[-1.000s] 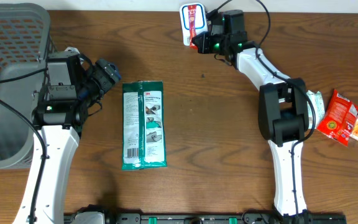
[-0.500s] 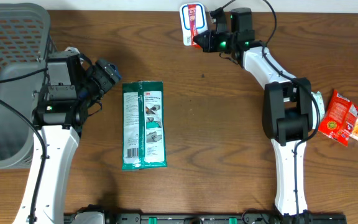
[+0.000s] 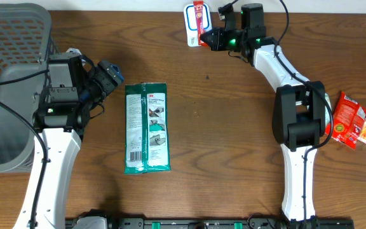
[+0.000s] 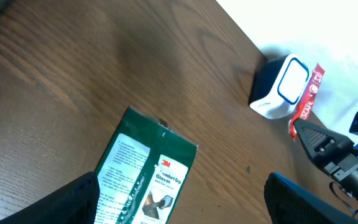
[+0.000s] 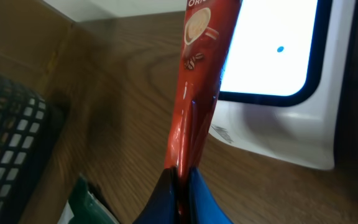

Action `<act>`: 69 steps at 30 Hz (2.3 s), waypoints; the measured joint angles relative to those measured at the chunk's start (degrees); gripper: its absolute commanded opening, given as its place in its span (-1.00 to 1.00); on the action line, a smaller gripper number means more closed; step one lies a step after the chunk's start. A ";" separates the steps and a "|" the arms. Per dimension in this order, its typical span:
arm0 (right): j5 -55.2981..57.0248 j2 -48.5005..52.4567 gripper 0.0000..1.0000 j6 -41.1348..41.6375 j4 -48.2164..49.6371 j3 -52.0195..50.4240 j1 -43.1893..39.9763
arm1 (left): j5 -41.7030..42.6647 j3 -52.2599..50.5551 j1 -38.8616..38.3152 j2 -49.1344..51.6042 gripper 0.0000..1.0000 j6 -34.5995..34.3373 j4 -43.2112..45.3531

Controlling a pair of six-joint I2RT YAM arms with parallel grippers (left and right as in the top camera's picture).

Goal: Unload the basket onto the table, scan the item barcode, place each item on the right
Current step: 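Hold the Nescafe packet against the scanner face with the right gripper, then carry the Nescafe packet right and drop it at the table's right edge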

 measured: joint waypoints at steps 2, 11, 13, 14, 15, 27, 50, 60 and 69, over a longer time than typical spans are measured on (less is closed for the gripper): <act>1.46 0.00 -0.98 -0.70 -1.53 0.00 0.00 | 0.02 0.00 0.00 0.00 0.71 0.00 0.00; 4.33 0.00 -0.98 -2.73 -3.17 0.00 0.00 | 0.00 0.00 0.00 0.00 0.70 0.00 0.00; 4.37 0.00 -0.98 -2.89 -3.19 0.00 0.00 | 0.00 0.00 0.00 0.00 0.70 0.00 0.00; 4.37 0.00 -0.98 -2.89 -3.21 0.00 0.00 | 0.02 0.00 0.00 0.00 0.70 0.00 0.00; 4.37 0.00 -0.98 -2.89 -3.28 0.00 0.00 | 0.00 0.00 0.00 0.00 0.70 0.00 0.02; 3.08 -11.56 -0.98 -7.63 -23.17 -0.22 -1.29 | -0.02 0.00 0.00 0.00 0.71 0.02 0.04; 60.30 -40.81 -0.98 -4.96 -54.73 -24.04 -23.28 | -0.20 0.00 0.00 0.00 0.70 0.02 0.02; 65.59 -40.41 0.99 -4.90 -38.80 -40.46 -25.57 | -0.17 0.00 0.00 0.00 0.70 0.02 0.00; 56.94 -40.41 0.99 -5.09 -38.58 -40.48 -25.57 | -0.17 0.00 0.00 0.00 0.70 0.02 0.00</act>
